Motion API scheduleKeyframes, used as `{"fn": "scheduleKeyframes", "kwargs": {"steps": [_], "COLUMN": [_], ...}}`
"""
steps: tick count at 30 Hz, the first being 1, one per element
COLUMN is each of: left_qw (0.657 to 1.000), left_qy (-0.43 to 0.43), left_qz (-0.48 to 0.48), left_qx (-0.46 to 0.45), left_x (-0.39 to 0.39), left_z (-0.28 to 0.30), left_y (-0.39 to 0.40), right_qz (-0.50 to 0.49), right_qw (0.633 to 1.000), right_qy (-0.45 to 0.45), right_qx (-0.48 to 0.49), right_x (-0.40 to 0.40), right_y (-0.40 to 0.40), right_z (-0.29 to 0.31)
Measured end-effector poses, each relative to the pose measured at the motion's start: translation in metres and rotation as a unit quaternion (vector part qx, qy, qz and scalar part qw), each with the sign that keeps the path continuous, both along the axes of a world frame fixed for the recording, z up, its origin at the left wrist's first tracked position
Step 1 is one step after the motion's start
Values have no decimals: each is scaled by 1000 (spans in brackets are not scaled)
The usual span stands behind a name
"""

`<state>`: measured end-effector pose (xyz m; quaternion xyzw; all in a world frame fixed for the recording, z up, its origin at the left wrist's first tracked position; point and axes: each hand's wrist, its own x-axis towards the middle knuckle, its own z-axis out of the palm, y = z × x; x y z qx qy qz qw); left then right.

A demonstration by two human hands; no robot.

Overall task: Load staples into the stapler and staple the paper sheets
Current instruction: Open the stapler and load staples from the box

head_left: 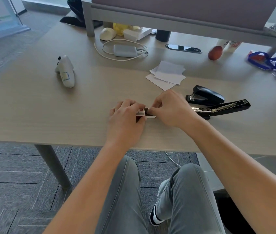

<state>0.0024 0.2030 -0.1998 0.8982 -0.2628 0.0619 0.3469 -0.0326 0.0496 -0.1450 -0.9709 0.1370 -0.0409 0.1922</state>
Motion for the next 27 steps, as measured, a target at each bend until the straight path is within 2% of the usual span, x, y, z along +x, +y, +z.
{"fn": "scheduleKeyframes", "kwargs": {"steps": [7,12,17,22,27], "left_qw": [1000,1000,1000,999,996], "left_qy": [-10,-12,-15,-17,-67], "left_qz": [-2,-3,-1,4,0], "left_qx": [-3,-2,-7,-39,-61], "left_x": [0,-1,-1,-6,-23], "left_z": [-2,-2,-1,2,9], "left_y": [1,1,2,3,-15], "right_qz": [-41,-39,-27,-33,-53], "right_qw": [996,989,986,966,945], "right_qy": [-48,-121,-152,-189,-233], "right_qx": [60,74,71,172,223], "right_x": [-9,-16,-20,-31,-58], "right_y": [0,3,4,-5,-38], "right_z": [1,5,6,11,11]}}
